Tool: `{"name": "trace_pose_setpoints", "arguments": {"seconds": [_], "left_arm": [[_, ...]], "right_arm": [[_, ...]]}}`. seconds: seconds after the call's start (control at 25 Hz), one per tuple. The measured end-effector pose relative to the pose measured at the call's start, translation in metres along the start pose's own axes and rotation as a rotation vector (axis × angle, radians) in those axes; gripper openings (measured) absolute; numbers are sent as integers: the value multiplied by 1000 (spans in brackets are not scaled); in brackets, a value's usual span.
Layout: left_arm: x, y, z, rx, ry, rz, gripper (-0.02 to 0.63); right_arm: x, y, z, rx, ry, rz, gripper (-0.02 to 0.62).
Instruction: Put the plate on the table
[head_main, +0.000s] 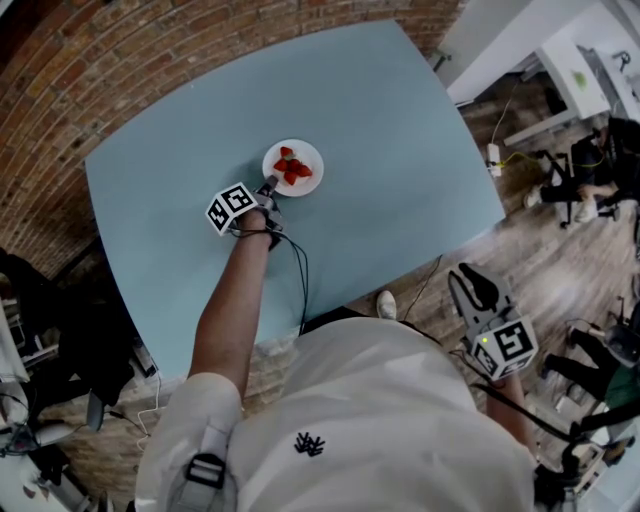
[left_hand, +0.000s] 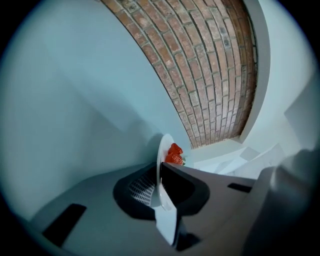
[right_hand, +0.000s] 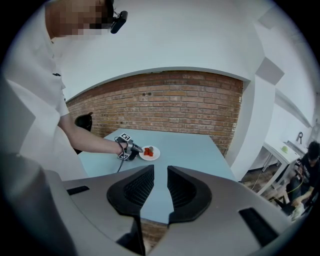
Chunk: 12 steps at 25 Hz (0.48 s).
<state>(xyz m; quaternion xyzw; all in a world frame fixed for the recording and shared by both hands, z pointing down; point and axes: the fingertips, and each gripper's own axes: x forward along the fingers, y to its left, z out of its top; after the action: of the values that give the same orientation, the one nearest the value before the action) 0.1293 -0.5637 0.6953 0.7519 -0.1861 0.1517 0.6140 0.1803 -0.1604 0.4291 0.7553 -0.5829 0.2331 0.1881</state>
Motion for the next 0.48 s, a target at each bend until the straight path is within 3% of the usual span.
{"name": "trace_pose_setpoints", "arguments": {"seconds": [0.48], "left_arm": [[2, 6, 4, 345, 2, 313, 72]], "right_arm": [[-14, -13, -11, 20, -16, -7, 87]]}}
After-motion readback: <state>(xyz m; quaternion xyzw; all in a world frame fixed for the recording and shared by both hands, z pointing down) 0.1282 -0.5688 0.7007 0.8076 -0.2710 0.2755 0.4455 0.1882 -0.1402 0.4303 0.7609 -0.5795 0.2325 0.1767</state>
